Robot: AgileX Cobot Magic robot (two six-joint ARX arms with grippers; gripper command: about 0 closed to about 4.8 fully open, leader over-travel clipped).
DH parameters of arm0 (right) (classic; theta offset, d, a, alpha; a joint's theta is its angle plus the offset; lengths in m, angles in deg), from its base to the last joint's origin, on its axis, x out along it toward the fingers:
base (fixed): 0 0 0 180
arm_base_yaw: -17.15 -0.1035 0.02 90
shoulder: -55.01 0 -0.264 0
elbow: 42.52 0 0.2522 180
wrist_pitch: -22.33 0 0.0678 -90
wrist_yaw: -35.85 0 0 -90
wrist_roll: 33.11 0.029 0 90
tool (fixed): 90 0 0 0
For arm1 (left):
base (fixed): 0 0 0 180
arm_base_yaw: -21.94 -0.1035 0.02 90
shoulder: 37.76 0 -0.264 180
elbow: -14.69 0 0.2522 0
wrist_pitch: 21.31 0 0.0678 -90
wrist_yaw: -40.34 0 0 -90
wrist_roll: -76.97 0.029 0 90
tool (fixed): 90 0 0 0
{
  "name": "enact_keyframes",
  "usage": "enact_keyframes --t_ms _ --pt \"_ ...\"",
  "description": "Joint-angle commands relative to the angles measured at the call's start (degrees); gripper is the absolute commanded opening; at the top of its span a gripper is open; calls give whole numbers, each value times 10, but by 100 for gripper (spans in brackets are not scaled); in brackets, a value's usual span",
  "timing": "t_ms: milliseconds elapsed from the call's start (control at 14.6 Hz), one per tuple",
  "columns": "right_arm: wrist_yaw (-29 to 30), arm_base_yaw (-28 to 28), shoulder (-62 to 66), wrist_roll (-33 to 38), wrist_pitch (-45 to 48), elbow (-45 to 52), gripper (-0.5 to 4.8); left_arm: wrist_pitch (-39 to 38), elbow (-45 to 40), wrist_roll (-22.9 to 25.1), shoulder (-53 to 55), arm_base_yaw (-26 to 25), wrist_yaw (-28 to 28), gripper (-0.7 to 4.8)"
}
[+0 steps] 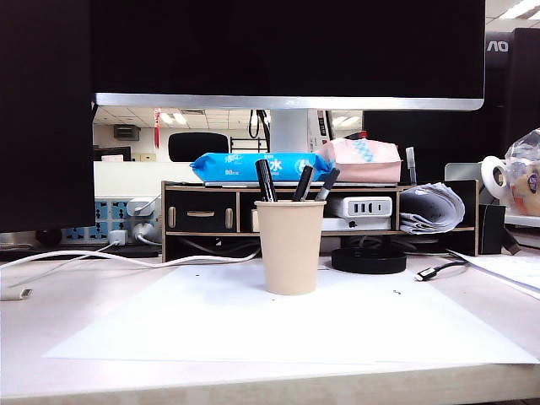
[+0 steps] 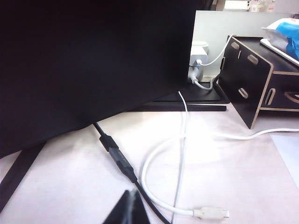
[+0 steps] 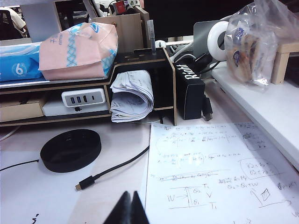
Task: Pick up the marker from the paper cup and put it on the table.
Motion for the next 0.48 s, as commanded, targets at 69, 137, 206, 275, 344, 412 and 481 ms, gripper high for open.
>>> enact_keyframes --t_ms 69,137,206,275,344,412,481 --pt "-3 1 0 2 10 1 -5 10 0 0 0 -1 -1 -5" --pt "-3 1 0 2 10 1 -5 10 0 0 0 -1 -1 -4" --pt "-3 1 0 2 10 1 -5 10 0 0 0 -1 -1 -4" --pt "-3 1 0 2 10 1 -5 10 0 0 0 -1 -1 -4" --pt "-3 1 0 2 10 1 -5 10 0 0 0 -1 -1 -4" --pt "-3 1 0 2 10 1 -5 10 0 0 0 3 0 -4" --pt "-3 1 0 2 10 1 -5 10 0 0 0 28 3 -4"
